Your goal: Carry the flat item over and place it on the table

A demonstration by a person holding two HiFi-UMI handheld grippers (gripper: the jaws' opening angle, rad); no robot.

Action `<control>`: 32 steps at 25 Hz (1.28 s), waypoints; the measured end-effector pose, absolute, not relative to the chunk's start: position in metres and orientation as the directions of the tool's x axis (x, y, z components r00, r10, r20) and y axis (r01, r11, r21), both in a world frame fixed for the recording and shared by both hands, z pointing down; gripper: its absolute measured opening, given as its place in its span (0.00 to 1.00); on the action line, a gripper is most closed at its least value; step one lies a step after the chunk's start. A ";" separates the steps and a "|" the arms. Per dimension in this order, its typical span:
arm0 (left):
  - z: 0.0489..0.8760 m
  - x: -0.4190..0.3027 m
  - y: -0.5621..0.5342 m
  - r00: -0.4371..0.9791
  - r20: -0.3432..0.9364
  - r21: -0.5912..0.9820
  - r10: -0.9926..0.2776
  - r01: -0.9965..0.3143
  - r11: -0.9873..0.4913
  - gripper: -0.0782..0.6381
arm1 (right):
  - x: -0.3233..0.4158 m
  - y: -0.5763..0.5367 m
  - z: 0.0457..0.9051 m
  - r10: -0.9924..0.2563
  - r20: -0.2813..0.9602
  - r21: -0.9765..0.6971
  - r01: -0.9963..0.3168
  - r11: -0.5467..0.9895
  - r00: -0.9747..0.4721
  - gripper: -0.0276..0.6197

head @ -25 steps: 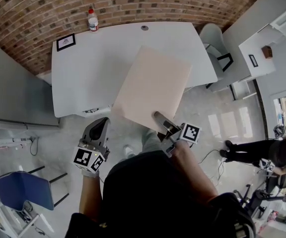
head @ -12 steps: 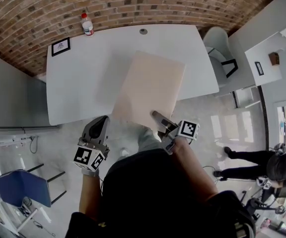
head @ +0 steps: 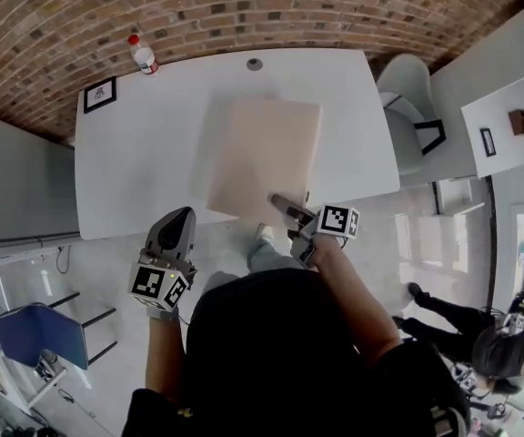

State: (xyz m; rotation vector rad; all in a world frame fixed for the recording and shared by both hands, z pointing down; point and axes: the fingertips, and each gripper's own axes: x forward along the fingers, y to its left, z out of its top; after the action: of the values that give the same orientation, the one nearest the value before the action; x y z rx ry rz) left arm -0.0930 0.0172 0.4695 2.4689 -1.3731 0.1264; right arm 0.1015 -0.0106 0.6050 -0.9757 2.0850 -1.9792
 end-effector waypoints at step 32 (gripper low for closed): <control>0.501 -0.093 -0.147 0.560 0.287 0.311 -0.778 -0.822 -0.477 0.11 | 0.086 -0.175 0.682 -0.320 0.460 -0.873 -0.488 0.009 -0.828 0.56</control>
State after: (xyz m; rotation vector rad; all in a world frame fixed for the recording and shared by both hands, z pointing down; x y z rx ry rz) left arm -0.0929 -0.1473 0.5011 2.3849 -1.2963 0.1471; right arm 0.0863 -0.1747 0.6822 -0.9362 2.3191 -2.1099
